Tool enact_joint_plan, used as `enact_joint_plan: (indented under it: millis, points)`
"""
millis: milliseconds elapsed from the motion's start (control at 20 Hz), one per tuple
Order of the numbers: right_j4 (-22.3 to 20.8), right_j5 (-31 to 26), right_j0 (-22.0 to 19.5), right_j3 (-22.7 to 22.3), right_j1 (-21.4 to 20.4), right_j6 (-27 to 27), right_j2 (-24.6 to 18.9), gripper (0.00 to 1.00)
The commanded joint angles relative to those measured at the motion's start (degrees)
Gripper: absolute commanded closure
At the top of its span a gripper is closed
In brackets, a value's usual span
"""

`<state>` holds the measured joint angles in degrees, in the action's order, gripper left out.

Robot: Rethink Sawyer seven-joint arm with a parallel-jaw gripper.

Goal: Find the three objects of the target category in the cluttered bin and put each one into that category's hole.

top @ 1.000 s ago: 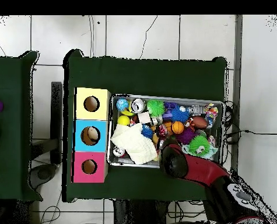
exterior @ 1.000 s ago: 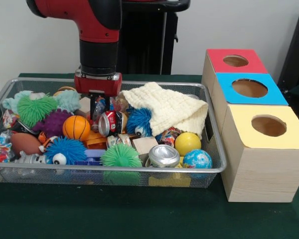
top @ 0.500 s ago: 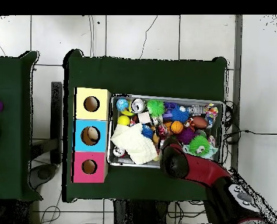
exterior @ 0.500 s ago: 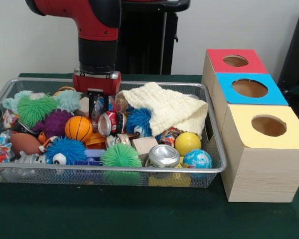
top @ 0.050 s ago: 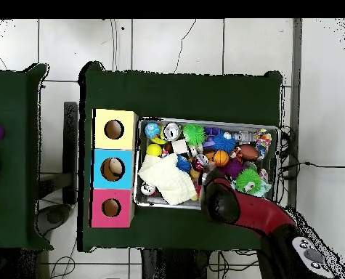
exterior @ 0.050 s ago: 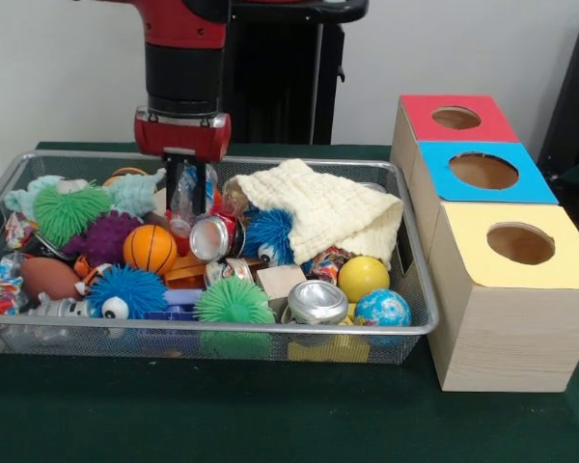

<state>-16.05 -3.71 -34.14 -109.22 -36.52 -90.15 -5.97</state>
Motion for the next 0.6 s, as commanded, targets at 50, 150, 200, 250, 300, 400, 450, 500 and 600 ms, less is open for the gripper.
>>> enact_joint_plan:
  millis: [50,150,200,250,300,400,450,500,600]
  points:
    - [2.6,-8.9,-1.0,-2.4,-5.0,-6.1,-5.4,1.00]
    - [2.9,-9.3,-0.9,-2.8,-5.6,-6.4,-5.5,1.00]
    - [3.2,-9.7,-0.9,-3.0,-6.0,-6.5,-5.6,1.00]
    - [3.6,-10.5,-0.6,-3.3,-6.7,-6.7,-5.6,1.00]
    - [3.8,-10.7,-0.4,-3.5,-7.0,-6.9,-5.5,1.00]
    - [4.3,-11.1,0.2,-3.9,-7.8,-7.4,-5.2,1.00]
    - [4.6,-11.1,0.4,-4.2,-8.0,-7.6,-5.1,1.00]
    - [4.8,-11.1,0.5,-4.5,-8.2,-7.9,-5.1,1.00]
    - [5.3,-11.2,1.3,-5.0,-9.0,-8.6,-4.5,1.00]
